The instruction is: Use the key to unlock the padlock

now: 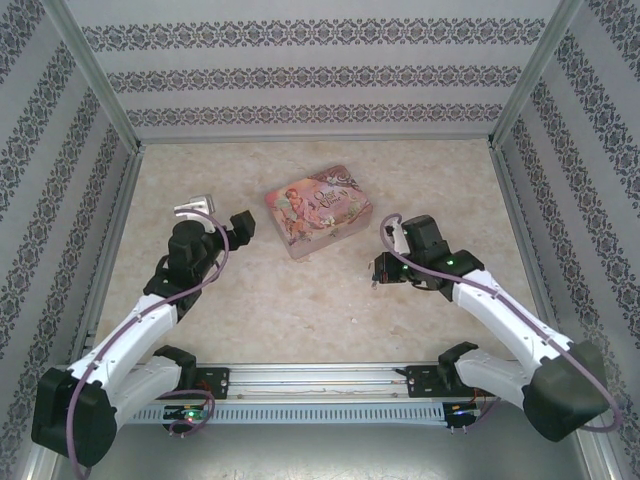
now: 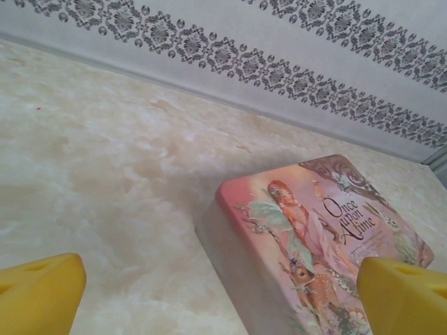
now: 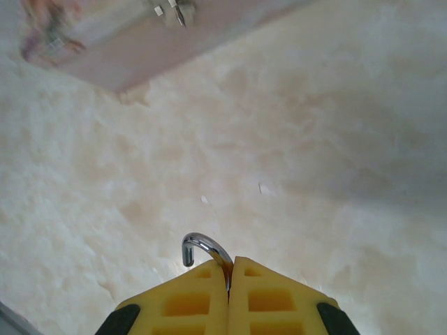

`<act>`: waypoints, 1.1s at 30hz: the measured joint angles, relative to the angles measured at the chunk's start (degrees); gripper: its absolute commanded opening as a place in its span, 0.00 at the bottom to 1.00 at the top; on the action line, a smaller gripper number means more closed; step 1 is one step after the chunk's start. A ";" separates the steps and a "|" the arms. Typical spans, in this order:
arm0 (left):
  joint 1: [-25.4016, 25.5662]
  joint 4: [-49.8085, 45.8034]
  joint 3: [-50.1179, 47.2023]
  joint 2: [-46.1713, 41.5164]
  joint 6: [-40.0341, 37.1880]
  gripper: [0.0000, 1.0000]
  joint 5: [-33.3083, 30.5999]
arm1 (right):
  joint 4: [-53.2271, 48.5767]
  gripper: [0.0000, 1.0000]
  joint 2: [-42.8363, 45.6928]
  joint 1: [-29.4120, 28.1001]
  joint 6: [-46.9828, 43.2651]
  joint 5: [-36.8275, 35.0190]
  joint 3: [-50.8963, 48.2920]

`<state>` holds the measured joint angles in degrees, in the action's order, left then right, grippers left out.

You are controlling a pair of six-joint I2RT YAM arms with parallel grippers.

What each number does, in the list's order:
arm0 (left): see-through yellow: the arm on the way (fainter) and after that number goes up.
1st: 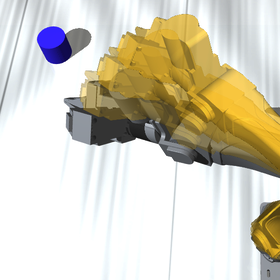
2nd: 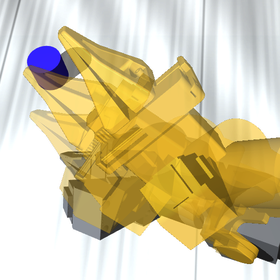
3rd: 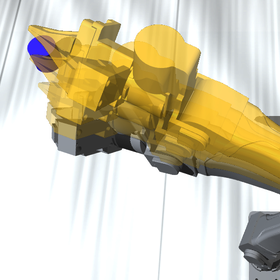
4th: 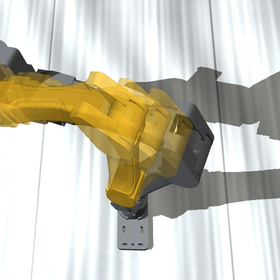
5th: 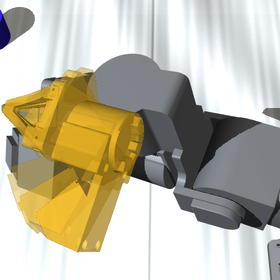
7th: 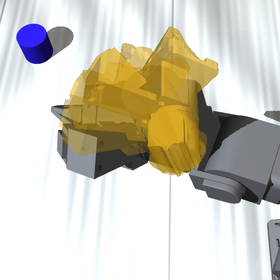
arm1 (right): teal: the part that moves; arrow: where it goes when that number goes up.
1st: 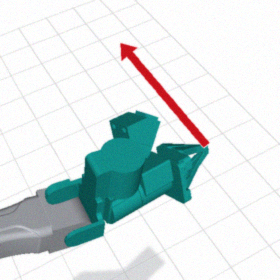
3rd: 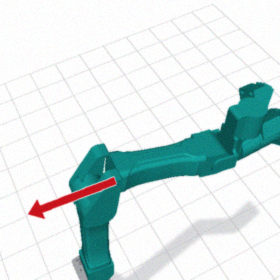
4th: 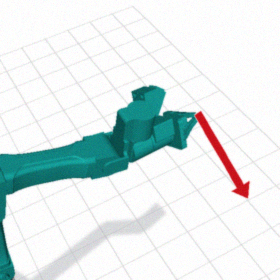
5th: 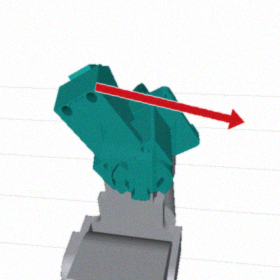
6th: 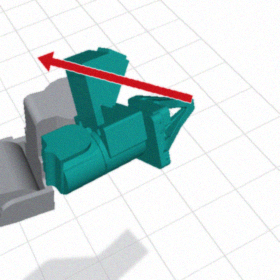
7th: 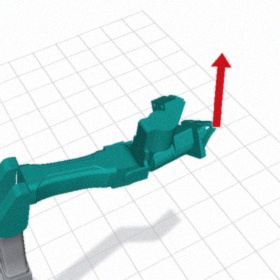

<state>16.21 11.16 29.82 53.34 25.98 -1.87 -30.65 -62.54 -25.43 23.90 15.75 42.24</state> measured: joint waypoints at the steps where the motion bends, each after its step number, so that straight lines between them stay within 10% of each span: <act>1: -0.20 -0.07 -0.35 -0.33 0.02 1.00 -0.37 | -1.33 0.00 -1.07 -0.39 -0.11 -0.15 0.66; 33: -2.10 -1.70 -1.11 -1.62 -0.31 0.99 -2.71 | -13.68 0.00 -26.71 -9.73 -1.68 -1.79 10.49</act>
<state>14.11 9.45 28.71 51.72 25.67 -4.58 -44.34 -89.25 -35.16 22.22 13.96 52.73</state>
